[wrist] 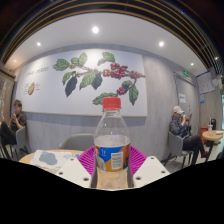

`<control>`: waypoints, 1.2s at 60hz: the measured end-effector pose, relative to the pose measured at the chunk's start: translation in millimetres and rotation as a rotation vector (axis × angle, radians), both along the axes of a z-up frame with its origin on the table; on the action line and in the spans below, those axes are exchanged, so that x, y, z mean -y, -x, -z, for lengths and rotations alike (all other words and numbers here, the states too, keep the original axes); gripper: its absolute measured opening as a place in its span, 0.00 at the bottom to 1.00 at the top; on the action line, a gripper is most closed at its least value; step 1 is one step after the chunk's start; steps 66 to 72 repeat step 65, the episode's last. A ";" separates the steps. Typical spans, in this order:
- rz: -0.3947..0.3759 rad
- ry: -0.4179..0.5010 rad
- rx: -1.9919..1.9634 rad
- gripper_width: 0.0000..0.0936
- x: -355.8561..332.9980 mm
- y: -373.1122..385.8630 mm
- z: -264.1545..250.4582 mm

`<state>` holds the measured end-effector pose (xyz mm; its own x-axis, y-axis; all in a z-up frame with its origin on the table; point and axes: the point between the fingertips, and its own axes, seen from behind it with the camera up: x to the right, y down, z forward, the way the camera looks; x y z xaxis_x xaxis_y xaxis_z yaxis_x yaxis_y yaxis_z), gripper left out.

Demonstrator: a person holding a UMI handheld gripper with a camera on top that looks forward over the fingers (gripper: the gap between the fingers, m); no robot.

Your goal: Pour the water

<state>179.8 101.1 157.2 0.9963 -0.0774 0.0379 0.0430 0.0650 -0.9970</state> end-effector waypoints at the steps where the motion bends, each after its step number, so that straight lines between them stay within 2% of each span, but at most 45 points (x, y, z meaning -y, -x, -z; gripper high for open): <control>1: 0.007 0.016 0.002 0.44 -4.0 16.9 -8.6; 7: -0.018 0.084 -0.019 0.44 -13.5 31.7 15.7; 9: -0.029 0.053 -0.019 0.44 -11.0 11.3 16.9; 11: -0.011 0.055 -0.022 0.44 -10.5 21.5 20.7; 22: -0.021 0.065 -0.043 0.46 -12.8 19.4 19.8; 28: -0.018 0.092 -0.048 0.59 -12.1 18.0 19.7; 29: -0.012 0.105 -0.051 0.63 -12.9 17.9 22.2; 32: -0.010 0.155 -0.056 0.89 -7.4 18.6 29.8; 33: -0.011 0.155 -0.061 0.93 -5.7 17.1 27.3; 38: -0.055 0.134 -0.069 0.90 17.5 26.9 15.7; 50: -0.138 0.210 -0.102 0.91 91.5 56.2 25.6; 57: -0.196 0.257 -0.146 0.91 171.4 64.0 47.0; 65: -0.174 0.259 -0.142 0.91 216.8 56.8 75.9; 72: -0.174 0.259 -0.142 0.91 216.8 56.8 75.9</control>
